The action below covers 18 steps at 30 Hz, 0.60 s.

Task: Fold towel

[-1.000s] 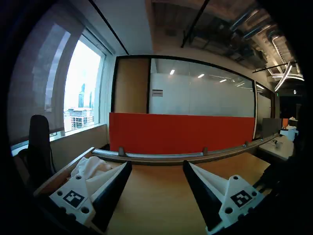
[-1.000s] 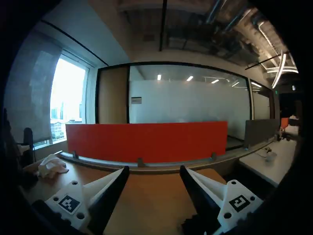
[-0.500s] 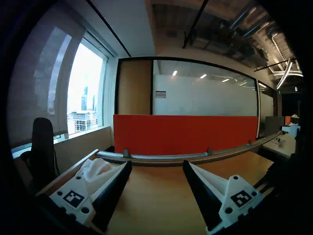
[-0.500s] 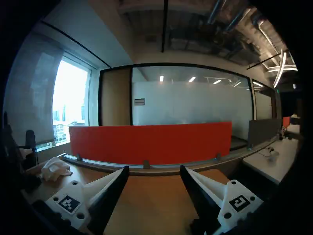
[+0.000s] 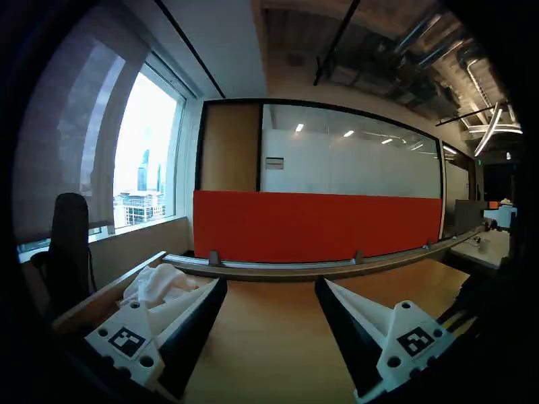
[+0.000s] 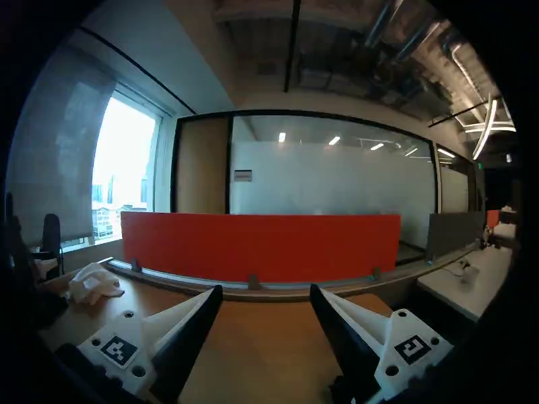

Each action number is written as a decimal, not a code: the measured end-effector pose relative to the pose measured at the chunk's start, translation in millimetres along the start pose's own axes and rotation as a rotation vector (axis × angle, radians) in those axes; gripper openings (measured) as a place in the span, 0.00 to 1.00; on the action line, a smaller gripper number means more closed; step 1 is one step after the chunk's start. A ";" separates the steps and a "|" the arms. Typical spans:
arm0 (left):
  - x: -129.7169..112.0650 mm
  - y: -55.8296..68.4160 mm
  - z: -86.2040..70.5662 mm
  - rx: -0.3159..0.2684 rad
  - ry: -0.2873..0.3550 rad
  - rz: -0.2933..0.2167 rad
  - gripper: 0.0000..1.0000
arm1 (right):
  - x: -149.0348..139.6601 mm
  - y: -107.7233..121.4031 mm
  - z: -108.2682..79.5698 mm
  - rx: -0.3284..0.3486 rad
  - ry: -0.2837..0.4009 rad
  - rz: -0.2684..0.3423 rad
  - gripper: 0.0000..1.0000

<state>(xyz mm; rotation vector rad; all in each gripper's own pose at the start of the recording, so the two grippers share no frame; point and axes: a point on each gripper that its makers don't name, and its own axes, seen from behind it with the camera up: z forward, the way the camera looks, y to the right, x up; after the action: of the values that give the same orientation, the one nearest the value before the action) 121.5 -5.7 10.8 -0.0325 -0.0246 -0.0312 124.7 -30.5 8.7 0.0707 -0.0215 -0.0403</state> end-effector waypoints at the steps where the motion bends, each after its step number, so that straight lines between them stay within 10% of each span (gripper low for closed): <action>1: -3.8 0.1 -0.2 -0.003 0.001 0.000 0.97 | -2.5 -1.0 0.4 -0.003 -0.002 -0.001 1.00; 18: -75.8 3.4 -3.6 -0.010 0.015 0.011 0.97 | -38.1 -9.6 -2.4 -0.030 -0.010 -0.005 1.00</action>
<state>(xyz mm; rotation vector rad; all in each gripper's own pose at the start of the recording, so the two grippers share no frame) 45.9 -0.1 5.3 -0.0419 -0.0096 -0.0203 86.3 -38.4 4.9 0.0410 -0.0304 -0.0458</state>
